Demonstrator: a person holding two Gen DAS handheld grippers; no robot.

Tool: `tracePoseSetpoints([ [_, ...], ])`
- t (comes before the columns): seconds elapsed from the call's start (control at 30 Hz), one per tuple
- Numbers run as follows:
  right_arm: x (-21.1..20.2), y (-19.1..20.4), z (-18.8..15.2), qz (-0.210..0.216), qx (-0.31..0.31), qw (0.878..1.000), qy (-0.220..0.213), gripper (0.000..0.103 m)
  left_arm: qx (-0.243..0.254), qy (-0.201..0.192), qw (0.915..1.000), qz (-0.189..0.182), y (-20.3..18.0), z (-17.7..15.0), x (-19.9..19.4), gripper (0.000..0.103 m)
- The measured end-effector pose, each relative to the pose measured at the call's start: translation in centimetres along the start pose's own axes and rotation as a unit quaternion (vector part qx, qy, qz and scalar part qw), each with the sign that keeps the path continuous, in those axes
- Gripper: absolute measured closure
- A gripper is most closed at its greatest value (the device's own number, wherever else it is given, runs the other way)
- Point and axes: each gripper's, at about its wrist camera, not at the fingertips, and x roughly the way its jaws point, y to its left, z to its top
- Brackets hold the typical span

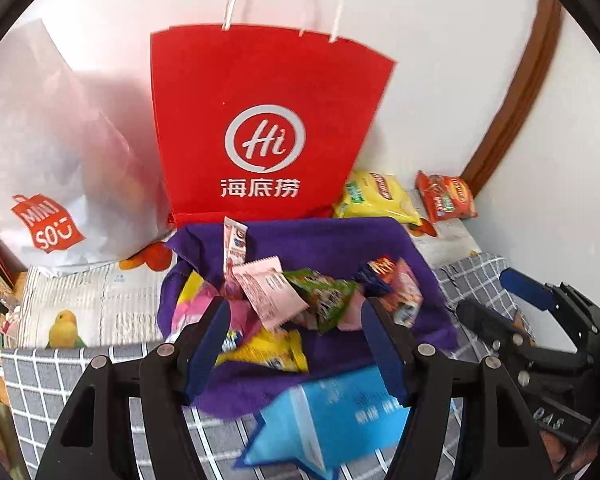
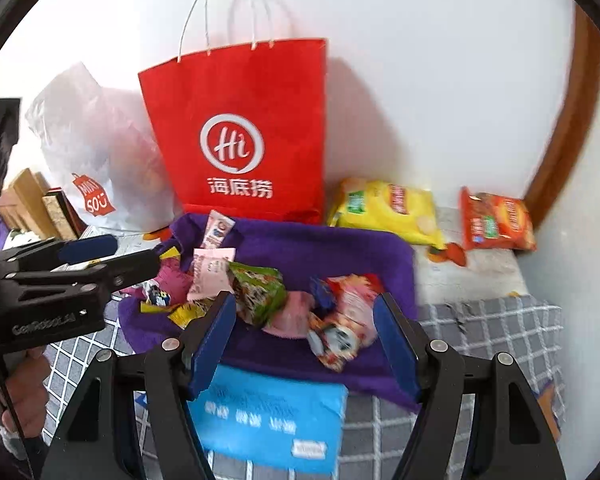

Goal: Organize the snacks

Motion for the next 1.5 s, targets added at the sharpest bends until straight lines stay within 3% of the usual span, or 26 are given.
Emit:
tracePoseSetpoints([
  [0.3,-5.6,-0.8,-3.4,-0.003,0.030,0.999,-0.014,0.031,0.014,-0.051,0.9979,0.037,-2.1,-4.7,-6.9,0.022],
  [0.37,-6.6,-1.0,-4.3,-0.006,0.036,0.999,-0.013,0.017,0.011,-0.057,0.9976,0.038,-2.3,-5.7,-8.2,0.017],
  [0.47,-8.3,-1.0,-5.9,-0.025,0.034,0.999,-0.030,0.009,0.009,-0.069,0.9969,0.037,-2.8,-7.1,-10.0,0.010],
  [0.57,-9.7,-1.1,-7.2,-0.043,0.033,0.998,-0.038,0.003,0.006,-0.076,0.9963,0.041,-3.1,-8.1,-11.2,0.009],
  [0.87,-12.6,-2.2,-9.6,-0.041,0.059,0.997,-0.043,0.002,0.011,-0.094,0.9938,0.058,-4.7,-9.9,-13.3,0.009],
  [1.5,-14.4,-2.3,-10.8,-0.041,0.063,0.996,-0.052,0.002,0.008,-0.104,0.9920,0.071,-5.0,-10.7,-14.9,0.009],
])
